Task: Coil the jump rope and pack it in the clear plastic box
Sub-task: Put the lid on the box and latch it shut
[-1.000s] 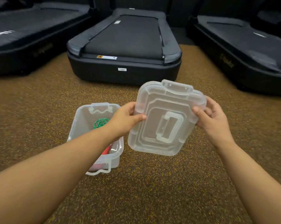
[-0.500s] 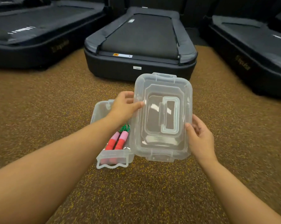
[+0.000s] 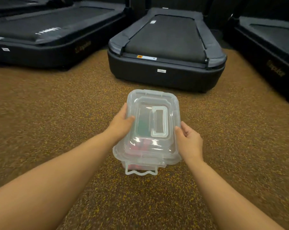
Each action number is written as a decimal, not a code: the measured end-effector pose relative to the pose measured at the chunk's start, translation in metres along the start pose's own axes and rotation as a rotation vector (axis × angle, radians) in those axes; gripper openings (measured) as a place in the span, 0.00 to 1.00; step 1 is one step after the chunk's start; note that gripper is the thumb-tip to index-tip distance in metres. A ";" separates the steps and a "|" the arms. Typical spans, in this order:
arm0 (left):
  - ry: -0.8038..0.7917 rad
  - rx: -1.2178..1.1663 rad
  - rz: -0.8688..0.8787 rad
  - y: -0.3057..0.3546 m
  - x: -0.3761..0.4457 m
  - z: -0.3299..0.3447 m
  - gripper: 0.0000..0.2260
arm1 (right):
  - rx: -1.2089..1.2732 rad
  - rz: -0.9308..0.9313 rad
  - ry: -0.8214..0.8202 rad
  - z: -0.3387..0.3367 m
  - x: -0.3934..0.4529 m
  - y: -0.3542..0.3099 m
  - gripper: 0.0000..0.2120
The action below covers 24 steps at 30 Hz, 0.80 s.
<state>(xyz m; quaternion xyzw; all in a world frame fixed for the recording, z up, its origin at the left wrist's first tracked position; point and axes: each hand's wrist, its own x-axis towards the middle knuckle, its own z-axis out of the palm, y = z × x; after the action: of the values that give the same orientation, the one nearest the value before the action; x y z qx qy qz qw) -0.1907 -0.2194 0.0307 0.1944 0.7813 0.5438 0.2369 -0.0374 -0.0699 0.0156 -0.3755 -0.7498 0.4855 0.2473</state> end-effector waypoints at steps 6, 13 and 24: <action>0.029 -0.011 -0.047 -0.028 0.006 -0.018 0.22 | -0.101 -0.032 -0.021 0.033 -0.002 -0.002 0.16; 0.027 0.075 -0.112 -0.045 0.014 -0.022 0.20 | -0.247 -0.020 -0.014 0.049 0.009 0.007 0.12; 0.135 0.034 -0.213 -0.044 0.026 -0.019 0.12 | -0.119 0.097 -0.045 0.043 0.016 0.010 0.14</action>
<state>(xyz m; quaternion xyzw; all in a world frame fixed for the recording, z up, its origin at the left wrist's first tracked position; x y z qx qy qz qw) -0.2247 -0.2336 -0.0098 0.0774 0.8209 0.5140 0.2366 -0.0753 -0.0783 -0.0110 -0.4144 -0.7636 0.4598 0.1838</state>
